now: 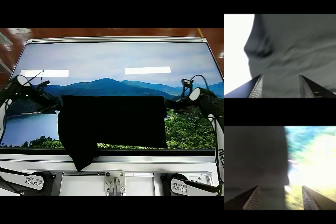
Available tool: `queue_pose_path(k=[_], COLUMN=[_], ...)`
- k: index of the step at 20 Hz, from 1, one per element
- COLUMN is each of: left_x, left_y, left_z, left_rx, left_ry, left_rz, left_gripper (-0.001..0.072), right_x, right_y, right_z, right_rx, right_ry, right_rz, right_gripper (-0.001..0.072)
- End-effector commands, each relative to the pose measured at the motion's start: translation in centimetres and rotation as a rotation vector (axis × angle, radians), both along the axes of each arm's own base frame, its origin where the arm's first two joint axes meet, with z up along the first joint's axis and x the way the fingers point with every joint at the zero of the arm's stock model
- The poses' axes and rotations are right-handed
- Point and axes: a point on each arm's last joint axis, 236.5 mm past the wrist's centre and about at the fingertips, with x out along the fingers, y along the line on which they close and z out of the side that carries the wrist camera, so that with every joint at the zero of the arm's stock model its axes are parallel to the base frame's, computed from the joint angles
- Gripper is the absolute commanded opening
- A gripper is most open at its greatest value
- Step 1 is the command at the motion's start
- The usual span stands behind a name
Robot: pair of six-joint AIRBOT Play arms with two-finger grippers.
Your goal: Fold the shirts.
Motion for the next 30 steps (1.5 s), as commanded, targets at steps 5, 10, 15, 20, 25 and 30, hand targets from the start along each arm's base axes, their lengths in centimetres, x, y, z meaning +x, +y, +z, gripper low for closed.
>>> queue_pose_path(k=[5, 10, 15, 20, 25, 30], left_x=[-13.8, -19.9, -19.3, -17.8, -17.6, -18.5], left_y=[1.2, -3.8, -5.0, -5.6, -6.6, -6.8], left_z=[1.7, -3.1, -5.7, -6.9, -7.1, -6.5], left_rx=[-0.132, -0.309, -0.320, -0.251, -0.239, -0.275], left_ry=[0.184, 0.188, 0.132, 0.057, 0.034, 0.055], left_rz=[0.009, 0.138, 0.238, 0.200, 0.149, 0.111], left_gripper=[0.0529, 0.0523, 0.0523, 0.0515, 0.0043, 0.0043], right_x=[-12.4, -12.2, -11.7, -11.8, -13.1, -19.3], right_y=[-6.7, -4.4, -3.6, -3.6, -2.6, 2.6], right_z=[2.2, 1.9, 2.0, 2.0, 1.5, -2.8], right_rx=[0.119, 0.317, 0.334, 0.337, 0.371, 0.518], right_ry=[0.249, 0.163, 0.150, 0.156, 0.210, 0.385], right_rz=[-0.092, -0.184, -0.174, -0.184, -0.192, -0.142], right_gripper=[0.0616, 0.0616, 0.0616, 0.0616, 0.0624, 0.0639])
